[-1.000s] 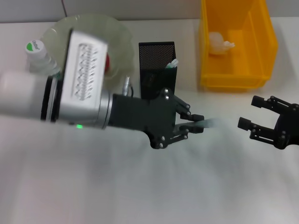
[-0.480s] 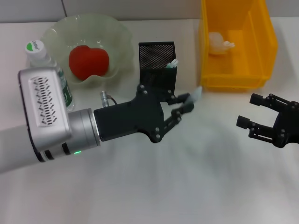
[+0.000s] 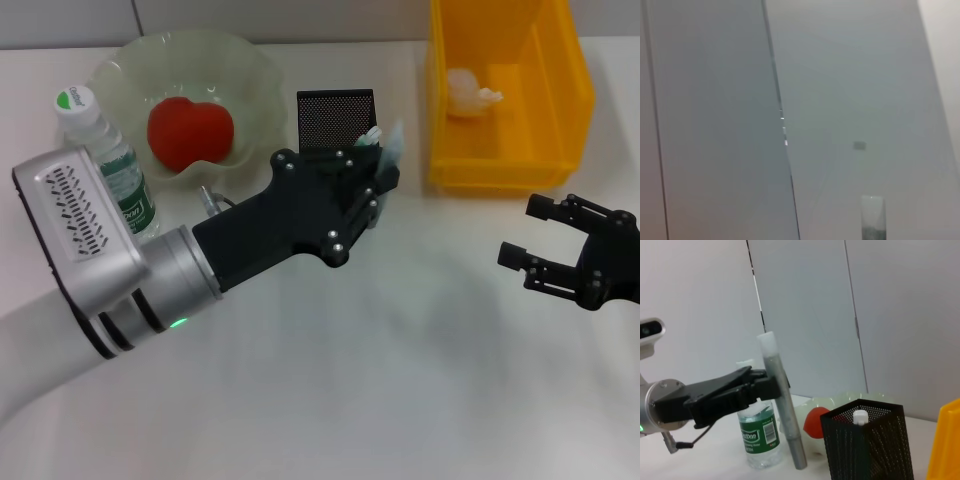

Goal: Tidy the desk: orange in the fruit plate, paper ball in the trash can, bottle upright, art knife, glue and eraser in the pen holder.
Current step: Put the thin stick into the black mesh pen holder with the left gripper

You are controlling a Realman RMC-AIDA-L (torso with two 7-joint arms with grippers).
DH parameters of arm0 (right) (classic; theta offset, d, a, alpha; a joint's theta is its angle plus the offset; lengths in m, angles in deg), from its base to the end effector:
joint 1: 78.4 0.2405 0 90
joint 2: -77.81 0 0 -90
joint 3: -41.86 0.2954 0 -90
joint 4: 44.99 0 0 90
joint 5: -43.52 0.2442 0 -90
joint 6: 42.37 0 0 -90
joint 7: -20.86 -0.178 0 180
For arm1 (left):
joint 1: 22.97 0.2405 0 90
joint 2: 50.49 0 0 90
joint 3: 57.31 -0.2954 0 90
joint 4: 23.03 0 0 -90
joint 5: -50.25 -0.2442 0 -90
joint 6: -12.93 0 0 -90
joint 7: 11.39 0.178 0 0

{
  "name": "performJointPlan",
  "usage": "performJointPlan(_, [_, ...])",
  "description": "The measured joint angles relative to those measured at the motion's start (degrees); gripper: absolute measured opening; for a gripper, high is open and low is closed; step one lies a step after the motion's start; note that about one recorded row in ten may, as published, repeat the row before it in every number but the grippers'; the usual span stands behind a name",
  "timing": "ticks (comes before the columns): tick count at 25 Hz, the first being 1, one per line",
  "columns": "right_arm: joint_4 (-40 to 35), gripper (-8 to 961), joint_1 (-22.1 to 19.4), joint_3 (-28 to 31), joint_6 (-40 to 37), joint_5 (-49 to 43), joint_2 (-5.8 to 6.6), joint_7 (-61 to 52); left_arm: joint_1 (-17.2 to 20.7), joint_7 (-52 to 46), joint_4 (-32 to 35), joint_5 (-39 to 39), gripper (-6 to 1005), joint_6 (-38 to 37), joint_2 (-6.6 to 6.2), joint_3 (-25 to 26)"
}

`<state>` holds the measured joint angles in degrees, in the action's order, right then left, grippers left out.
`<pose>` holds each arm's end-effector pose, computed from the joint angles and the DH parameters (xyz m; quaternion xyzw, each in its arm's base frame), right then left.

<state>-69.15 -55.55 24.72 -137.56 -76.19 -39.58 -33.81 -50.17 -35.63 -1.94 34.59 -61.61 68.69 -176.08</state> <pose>0.3689 0.3193 -0.0368 -0.8997 0.1949 0.3134 0.2332 -0.2293 0.3481 -0.1515 -0.8835 -0.0165 -0.3973 0.2475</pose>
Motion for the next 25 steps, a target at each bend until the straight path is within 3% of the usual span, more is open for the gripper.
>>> performJointPlan(4, [0.2,791,0.3,0.0,0.0,0.0,-0.07,0.0,0.1,0.0,1.5,7.7,144,1.8,0.00,-5.4])
performJointPlan(8, [0.4,792,0.4,0.0,0.0,0.0,-0.18,0.0,0.1,0.0,2.0,9.6,144,2.4,0.00,-6.5])
performJointPlan(9, [0.4,792,0.4,0.0,0.0,0.0,-0.19,0.0,0.5,0.0,3.8,17.2,144,4.5,0.00,-11.1])
performJointPlan(12, [0.4,792,0.5,0.0,0.0,0.0,-0.22,0.0,0.7,-0.8,5.0,21.6,144,5.7,0.00,-13.5])
performJointPlan(25, [0.4,791,0.4,-1.4,0.0,0.0,-0.77,0.0,0.5,-15.2,5.5,34.4,145,11.7,0.00,-14.2])
